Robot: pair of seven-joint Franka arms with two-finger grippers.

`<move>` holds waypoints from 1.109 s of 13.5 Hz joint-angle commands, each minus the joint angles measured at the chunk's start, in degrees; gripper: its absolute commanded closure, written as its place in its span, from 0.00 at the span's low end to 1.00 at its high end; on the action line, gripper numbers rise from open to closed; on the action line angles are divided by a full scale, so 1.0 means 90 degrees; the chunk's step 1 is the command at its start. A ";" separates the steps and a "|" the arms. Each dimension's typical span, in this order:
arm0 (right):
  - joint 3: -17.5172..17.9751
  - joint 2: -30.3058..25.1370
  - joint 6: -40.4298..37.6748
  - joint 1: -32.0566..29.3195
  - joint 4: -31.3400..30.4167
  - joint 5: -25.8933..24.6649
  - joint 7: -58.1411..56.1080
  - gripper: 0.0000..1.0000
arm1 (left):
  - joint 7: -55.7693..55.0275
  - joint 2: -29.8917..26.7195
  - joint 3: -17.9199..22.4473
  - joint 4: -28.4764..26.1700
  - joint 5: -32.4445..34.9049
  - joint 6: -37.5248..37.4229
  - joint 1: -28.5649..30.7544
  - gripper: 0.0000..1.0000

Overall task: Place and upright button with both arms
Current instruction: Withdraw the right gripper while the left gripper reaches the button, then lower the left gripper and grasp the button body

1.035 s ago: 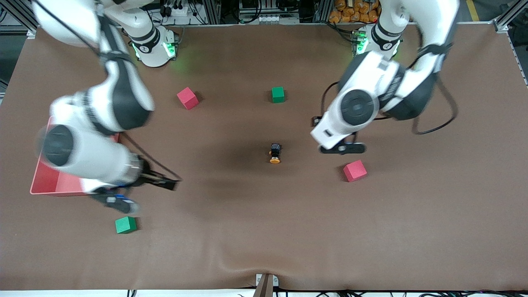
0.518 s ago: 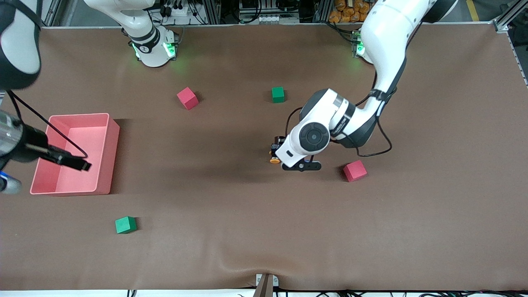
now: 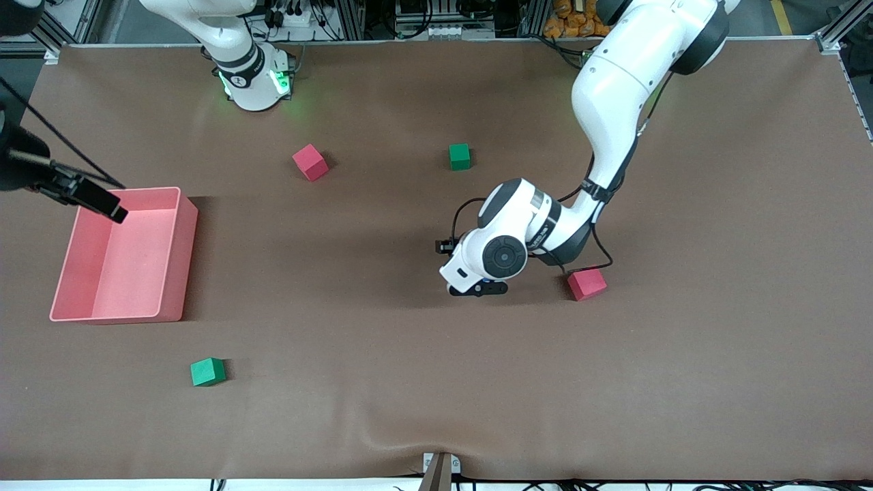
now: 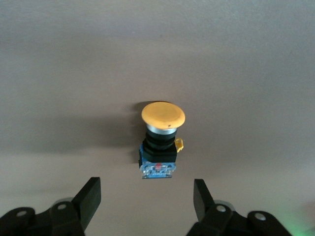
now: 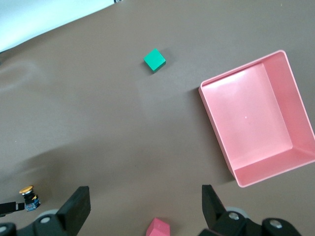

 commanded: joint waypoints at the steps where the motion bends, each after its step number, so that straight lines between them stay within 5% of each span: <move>1: 0.0160 -0.1128 0.0806 -0.0203 -0.1747 -0.0047 -0.0326 0.00 | 0.0224 0.0180 0.0046 0.0261 -0.0118 -0.0034 -0.0038 0.16; 4: 0.0151 -0.1160 0.0749 -0.0194 -0.1721 -0.0046 -0.0705 0.00 | 0.0224 0.0317 0.0036 0.0252 -0.0128 0.0190 -0.0116 0.17; 8: 0.0121 -0.0506 0.0145 -0.0291 -0.0493 -0.0124 -0.1293 0.00 | 0.0224 0.0435 0.0036 0.0261 -0.0128 0.0386 -0.0205 0.18; 15: 0.0063 -0.0398 -0.0081 -0.0310 -0.0227 -0.0193 -0.1537 0.00 | 0.0312 0.0513 0.0114 0.0242 -0.0089 0.0357 -0.0341 0.36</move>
